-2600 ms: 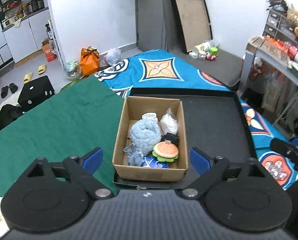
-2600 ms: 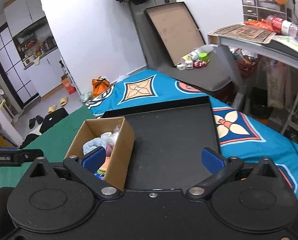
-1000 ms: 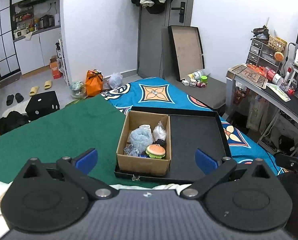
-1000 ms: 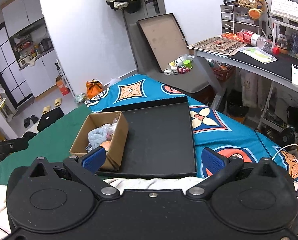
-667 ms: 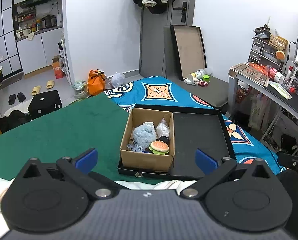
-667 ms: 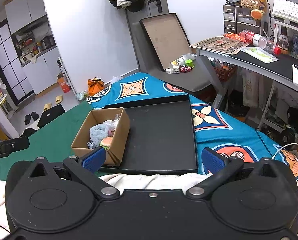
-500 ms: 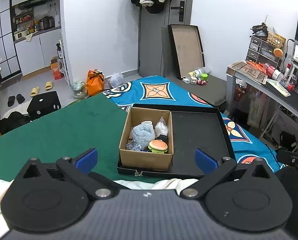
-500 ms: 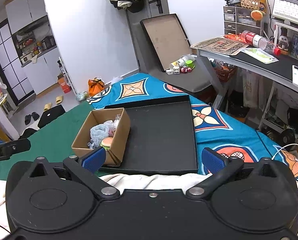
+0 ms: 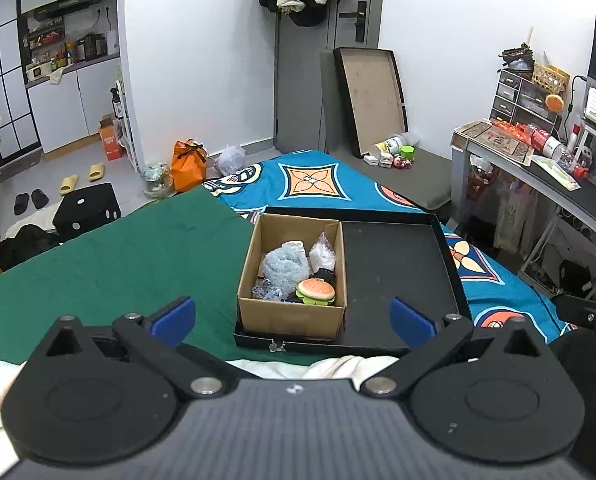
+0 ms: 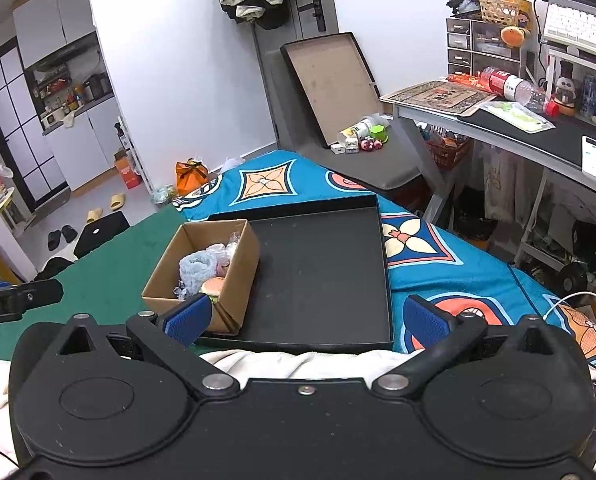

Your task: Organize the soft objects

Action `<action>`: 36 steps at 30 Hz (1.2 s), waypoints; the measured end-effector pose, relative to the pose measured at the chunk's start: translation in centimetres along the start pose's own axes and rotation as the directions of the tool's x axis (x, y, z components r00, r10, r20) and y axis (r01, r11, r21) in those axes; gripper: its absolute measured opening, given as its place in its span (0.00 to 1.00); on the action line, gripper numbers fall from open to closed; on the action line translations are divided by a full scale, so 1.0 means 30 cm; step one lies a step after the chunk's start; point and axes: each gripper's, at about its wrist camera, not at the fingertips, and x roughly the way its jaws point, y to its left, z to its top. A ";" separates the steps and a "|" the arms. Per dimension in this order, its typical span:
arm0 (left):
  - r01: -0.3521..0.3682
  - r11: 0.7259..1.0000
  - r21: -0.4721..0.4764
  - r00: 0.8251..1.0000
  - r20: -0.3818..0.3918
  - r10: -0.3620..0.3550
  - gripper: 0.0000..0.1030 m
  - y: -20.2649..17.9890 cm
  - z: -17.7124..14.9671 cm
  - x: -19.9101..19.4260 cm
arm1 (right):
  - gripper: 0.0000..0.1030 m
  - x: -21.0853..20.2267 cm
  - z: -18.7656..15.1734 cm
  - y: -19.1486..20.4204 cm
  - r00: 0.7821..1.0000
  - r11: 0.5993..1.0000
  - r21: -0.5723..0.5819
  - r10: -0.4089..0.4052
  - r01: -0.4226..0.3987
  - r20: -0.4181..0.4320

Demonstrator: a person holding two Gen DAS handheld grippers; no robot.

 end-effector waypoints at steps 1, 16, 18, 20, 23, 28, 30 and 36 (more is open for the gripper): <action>0.000 1.000 0.000 1.000 0.000 0.000 1.00 0.001 -0.001 0.001 | 1.00 0.001 0.000 0.000 1.000 1.000 0.001 0.000 0.000 -0.001; 0.002 1.000 0.006 1.000 -0.001 -0.002 1.00 0.003 0.003 0.002 | 1.00 0.002 0.001 0.002 1.000 1.000 -0.002 -0.008 0.008 -0.003; 0.002 1.000 0.004 1.000 -0.001 -0.002 1.00 0.003 0.004 0.002 | 1.00 0.000 -0.001 0.002 1.000 1.000 -0.003 -0.009 0.009 -0.003; 0.004 1.000 0.003 1.000 0.001 -0.004 1.00 0.004 0.003 0.003 | 1.00 0.001 0.000 0.003 1.000 1.000 -0.002 -0.011 0.011 -0.003; 0.006 1.000 0.006 1.000 -0.001 -0.006 1.00 0.002 0.000 0.005 | 1.00 -0.005 -0.001 0.005 1.000 1.000 -0.003 -0.017 0.017 0.001; 0.005 1.000 0.011 1.000 0.000 -0.005 1.00 -0.003 -0.001 0.000 | 1.00 -0.005 -0.002 0.006 1.000 1.000 -0.004 -0.015 0.015 0.001; 0.004 1.000 0.008 1.000 0.001 -0.004 1.00 -0.003 -0.001 0.000 | 1.00 -0.009 -0.002 0.007 1.000 1.000 -0.004 -0.015 0.015 0.000; -0.001 1.000 0.010 1.000 -0.002 0.001 1.00 -0.003 -0.001 0.000 | 1.00 -0.010 -0.001 0.001 1.000 1.000 -0.003 -0.024 0.024 -0.001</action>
